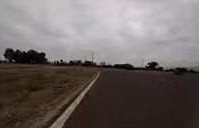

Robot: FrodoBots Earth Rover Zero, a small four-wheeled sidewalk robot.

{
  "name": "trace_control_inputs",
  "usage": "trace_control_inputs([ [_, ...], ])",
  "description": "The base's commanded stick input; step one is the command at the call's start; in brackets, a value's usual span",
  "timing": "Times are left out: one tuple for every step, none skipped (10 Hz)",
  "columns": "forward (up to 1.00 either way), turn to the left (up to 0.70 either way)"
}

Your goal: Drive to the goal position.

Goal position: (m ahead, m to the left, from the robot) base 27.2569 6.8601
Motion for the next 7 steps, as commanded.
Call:
trace_control_inputs([
  [0.85,-0.34],
  [0.85,-0.34],
  [0.85,-0.34],
  [0.85,0.0],
  [0.85,0.0],
  [0.85,0.0],
  [0.85,0.0],
])
